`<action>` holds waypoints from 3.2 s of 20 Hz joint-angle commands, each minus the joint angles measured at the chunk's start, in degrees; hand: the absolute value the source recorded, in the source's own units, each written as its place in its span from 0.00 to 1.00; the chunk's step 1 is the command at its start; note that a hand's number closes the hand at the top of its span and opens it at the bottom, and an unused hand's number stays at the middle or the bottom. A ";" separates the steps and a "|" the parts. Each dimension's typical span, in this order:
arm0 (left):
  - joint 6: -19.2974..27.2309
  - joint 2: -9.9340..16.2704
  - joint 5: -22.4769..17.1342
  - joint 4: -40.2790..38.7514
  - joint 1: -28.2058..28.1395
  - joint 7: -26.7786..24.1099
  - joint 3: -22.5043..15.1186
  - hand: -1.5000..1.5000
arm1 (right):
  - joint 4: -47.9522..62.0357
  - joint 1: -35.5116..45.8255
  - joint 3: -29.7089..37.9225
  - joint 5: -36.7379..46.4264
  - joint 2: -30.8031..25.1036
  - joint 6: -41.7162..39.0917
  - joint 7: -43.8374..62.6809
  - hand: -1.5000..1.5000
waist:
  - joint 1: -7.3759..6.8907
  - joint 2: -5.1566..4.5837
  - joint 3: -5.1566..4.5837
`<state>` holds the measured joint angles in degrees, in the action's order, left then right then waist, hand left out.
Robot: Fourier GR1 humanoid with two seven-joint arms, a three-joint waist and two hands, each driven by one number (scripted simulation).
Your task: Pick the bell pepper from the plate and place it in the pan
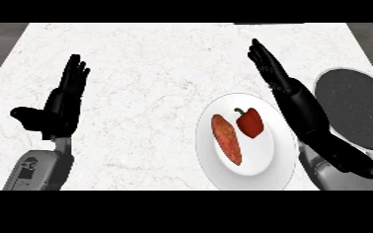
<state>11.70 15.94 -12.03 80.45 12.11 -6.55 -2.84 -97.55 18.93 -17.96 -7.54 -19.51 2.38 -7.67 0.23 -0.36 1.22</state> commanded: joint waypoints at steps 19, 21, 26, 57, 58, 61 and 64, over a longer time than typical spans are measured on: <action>3.28 -7.49 -5.54 -1.37 -13.91 12.45 -0.60 0.50 | -6.05 -32.48 -5.72 34.49 0.05 30.01 1.90 0.00 | 0.58 0.53 -1.32; 2.63 -7.70 -5.01 0.48 -15.45 12.05 -1.77 0.50 | -8.49 -32.31 -6.90 40.44 0.68 30.75 8.73 0.00 | 0.20 0.54 -1.32; 1.91 -6.58 -5.54 0.05 -14.02 13.61 -0.55 0.50 | -10.40 -20.38 -5.69 49.51 2.79 21.16 28.78 0.00 | -0.61 0.34 -1.35; 4.43 -11.54 -0.78 -0.68 -15.14 10.77 -2.02 0.50 | 14.55 8.61 -2.40 44.49 4.55 -33.59 53.70 0.00 | -0.41 0.32 -1.23; 2.44 -8.85 -2.32 1.63 -14.76 14.21 -0.73 0.50 | 10.17 3.67 -2.05 45.11 1.27 -32.51 51.49 0.00 | -0.15 0.40 -1.22; 3.12 -9.64 -1.62 5.90 -17.45 15.50 -2.02 0.50 | 11.21 3.44 -0.97 46.21 4.57 -29.82 50.71 0.00 | -0.35 0.42 -1.21; 2.49 -10.51 -1.27 0.94 -14.20 13.54 -1.10 0.50 | 16.59 2.86 -2.10 50.65 4.50 -24.30 43.95 0.00 | -0.34 0.30 -1.22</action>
<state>14.64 6.35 -13.55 85.23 -3.17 6.41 -3.94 -83.47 23.71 -20.00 39.99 -14.89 -25.76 41.34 -0.23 0.28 0.36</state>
